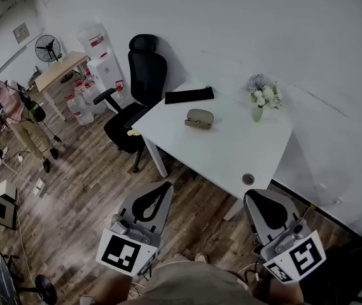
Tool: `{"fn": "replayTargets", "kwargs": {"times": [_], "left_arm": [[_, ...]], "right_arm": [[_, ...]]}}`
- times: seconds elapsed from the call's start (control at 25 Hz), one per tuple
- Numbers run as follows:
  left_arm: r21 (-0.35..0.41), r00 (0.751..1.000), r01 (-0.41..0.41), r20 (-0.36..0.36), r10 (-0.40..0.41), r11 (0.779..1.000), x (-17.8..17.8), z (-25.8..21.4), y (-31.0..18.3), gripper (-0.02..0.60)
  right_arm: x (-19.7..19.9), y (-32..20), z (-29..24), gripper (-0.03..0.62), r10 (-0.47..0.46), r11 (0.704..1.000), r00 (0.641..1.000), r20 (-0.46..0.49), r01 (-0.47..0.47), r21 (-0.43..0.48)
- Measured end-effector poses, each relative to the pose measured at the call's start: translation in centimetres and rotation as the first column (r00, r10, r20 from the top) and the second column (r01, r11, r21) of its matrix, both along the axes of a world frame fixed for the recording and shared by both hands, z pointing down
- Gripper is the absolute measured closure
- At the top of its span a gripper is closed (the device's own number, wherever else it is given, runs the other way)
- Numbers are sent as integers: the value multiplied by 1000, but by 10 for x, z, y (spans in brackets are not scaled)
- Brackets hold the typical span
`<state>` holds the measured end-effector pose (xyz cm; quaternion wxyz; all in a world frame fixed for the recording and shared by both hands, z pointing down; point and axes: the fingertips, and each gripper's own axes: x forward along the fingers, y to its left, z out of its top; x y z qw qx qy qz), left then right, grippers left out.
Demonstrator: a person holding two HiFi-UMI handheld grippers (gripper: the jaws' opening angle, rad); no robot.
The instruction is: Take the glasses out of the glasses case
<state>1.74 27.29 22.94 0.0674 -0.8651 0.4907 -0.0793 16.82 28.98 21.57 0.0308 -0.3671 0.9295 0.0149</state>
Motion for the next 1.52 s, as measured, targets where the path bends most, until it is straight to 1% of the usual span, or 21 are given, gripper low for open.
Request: {"fn": "replayTargets", "kwargs": {"times": [0.12,0.24,0.44,0.56,0.68,0.72,0.76,0.8,1.0,1.2,1.4,1.52], "left_arm": [[-4,1000,5,-24,-5,1000,2,-6,2,565],[19,1000,0,-6,0,1000,1,-11,1,565],[20,1000,-1,-2,1,1000,3,-8,-3,565],[13,1000,-1,-5,1,1000,4,-9,-3,565],[1,1000,4,-10,-4,1000,4,-7,-3,565],[0,1000,7,-10,-7,1000,3,-6,-4,565],[-3,1000,11,-11,-11,1000,2,-6,-5,565],[-2,1000,15,-11,-15,1000,0,-5,-6,565],[6,1000,28,-6,-28,1000,-15,3,-18,565],[4,999,29,-22,-29,1000,-25,14,-46,565],[-15,999,28,-30,-28,999,-45,24,-95,565],[-42,999,21,-30,-22,999,-56,32,-130,565]], "right_arm": [[1,1,-2,557,6,1000,1000,5,-6,-6],[1,1,-3,557,3,1000,1000,-2,-3,-7],[1,-3,-1,557,-7,1000,1000,-5,7,-1],[0,2,-6,556,-36,999,999,35,35,17],[6,-2,-6,553,-7,1000,997,82,7,7],[9,-6,-5,533,12,1000,995,95,-12,-1],[12,-9,-4,428,30,1000,994,104,-29,-7],[14,-13,-3,395,43,999,993,108,-42,-12],[5,-26,9,395,40,999,996,79,-38,-28],[-13,-53,24,395,26,999,999,35,-24,-44],[-34,-105,40,393,35,997,999,-11,-36,-72],[-48,-138,49,393,37,994,999,-36,-41,-102]]}}
